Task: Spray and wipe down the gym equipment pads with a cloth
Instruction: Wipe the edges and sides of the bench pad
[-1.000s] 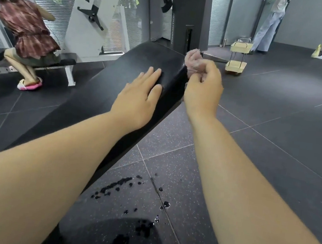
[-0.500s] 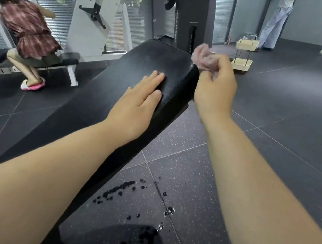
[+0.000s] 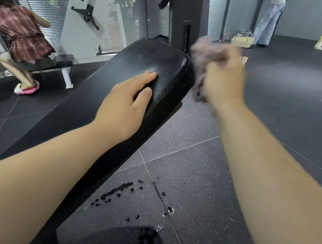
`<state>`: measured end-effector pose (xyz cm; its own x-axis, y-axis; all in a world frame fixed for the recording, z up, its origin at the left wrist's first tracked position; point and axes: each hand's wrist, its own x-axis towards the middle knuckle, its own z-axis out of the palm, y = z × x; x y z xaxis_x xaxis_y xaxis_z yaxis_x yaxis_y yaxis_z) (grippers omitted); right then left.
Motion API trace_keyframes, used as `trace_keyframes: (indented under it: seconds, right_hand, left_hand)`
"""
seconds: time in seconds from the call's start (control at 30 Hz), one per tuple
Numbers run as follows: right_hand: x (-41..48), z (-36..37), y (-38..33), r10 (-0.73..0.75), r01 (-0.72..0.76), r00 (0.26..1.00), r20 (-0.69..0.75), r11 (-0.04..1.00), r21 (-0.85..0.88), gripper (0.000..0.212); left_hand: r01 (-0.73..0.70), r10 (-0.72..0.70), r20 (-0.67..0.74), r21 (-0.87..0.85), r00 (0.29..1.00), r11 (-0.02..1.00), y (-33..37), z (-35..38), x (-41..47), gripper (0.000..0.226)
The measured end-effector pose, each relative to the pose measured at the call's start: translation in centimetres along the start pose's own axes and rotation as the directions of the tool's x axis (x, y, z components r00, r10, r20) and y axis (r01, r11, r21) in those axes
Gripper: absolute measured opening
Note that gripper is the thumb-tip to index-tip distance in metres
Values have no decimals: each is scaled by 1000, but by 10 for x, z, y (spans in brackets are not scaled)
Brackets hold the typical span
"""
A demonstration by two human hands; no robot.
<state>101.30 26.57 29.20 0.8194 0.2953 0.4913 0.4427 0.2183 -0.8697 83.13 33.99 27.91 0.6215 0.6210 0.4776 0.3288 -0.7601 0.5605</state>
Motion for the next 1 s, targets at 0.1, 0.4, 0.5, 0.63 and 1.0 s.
trace_keyframes:
  seconds: [0.1,0.4,0.5,0.63,1.0]
  right_hand:
    - [-35,19,-1,-51,49,998,34,997,55,37]
    - [10,0,-2,212,-191,977,-8,896,401,34]
    - [48,18,-1,471,-495,868,157,843,209,23]
    - [29,29,-10,560,-643,712,424,762,73,19]
    - [21,12,-20,378,-412,878,292,909,61,24]
  left_hand:
    - [9,-9,-14,-21,1000,1000,-1,2,0,41]
    - [-3,3,-16,12,1000,1000,-1,2,-1,41]
    - [9,-9,-17,7,1000,1000,-2,2,-1,42]
    - [-3,3,-30,-7,1000,1000,-2,3,-1,42]
    - [-5,4,-33,-14,999,1000,-7,4,0,43]
